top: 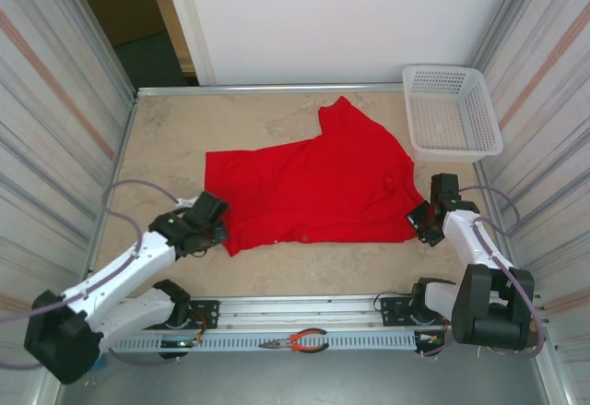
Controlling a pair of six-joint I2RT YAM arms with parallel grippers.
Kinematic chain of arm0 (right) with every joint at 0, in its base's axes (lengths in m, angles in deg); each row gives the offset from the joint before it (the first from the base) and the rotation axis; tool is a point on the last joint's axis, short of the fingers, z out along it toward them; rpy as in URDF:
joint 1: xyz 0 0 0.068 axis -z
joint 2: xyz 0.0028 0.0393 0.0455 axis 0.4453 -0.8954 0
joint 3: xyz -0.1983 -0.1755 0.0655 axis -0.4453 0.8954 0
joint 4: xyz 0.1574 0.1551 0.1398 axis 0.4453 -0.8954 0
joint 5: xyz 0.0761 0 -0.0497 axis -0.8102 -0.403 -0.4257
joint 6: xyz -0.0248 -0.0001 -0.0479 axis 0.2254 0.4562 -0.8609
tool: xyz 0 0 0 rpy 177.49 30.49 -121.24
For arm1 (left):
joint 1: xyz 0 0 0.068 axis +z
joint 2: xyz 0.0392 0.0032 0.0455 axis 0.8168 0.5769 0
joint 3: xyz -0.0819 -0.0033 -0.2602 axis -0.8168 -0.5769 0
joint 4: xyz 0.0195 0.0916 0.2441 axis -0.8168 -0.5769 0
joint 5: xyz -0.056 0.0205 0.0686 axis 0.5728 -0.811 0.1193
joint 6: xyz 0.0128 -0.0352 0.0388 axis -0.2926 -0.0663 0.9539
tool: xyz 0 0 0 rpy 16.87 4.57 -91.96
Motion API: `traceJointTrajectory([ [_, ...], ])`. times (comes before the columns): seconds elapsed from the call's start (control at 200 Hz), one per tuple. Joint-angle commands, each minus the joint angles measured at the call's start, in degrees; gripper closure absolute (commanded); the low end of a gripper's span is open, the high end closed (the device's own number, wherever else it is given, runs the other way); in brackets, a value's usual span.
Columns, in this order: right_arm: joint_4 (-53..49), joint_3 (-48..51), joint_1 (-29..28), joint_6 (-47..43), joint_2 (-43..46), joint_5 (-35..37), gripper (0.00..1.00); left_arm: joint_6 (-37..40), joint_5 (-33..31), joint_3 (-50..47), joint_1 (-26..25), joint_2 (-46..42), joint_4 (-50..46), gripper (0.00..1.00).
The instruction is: Fold the inside-out t-shirt
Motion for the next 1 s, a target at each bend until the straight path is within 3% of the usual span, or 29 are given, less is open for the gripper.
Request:
traceJointTrajectory([
  [0.0, -0.3, 1.0, -0.1, -0.9, 1.0, -0.3, 1.0, -5.4, -6.3, 2.5, -4.7, 5.9, 2.3, 0.39],
  [0.24, -0.3, 1.3, -0.5, -0.6, 1.0, -0.2, 1.0, -10.5, -11.2, 7.6, -7.8, 19.6, -0.2, 0.33],
  [0.366, -1.0, 1.5, -0.5, -0.7, 1.8, 0.2, 1.0, -13.3, -12.0, 8.6, -7.1, 22.6, -4.5, 0.5],
  [0.471, -1.5, 1.8, -0.5, -0.7, 2.6, 0.5, 1.0, -13.9, -11.9, 6.5, -5.3, 19.8, -6.2, 0.59],
  [0.827, -1.8, 2.3, -0.4, -0.4, 4.0, 0.7, 1.0, -10.2, -8.9, -2.3, 5.9, 4.0, -7.1, 0.59],
  [0.992, -1.6, 2.4, -0.5, -0.3, 3.8, 0.5, 1.0, -8.8, -7.4, -2.7, 6.8, 2.5, -6.7, 0.59],
])
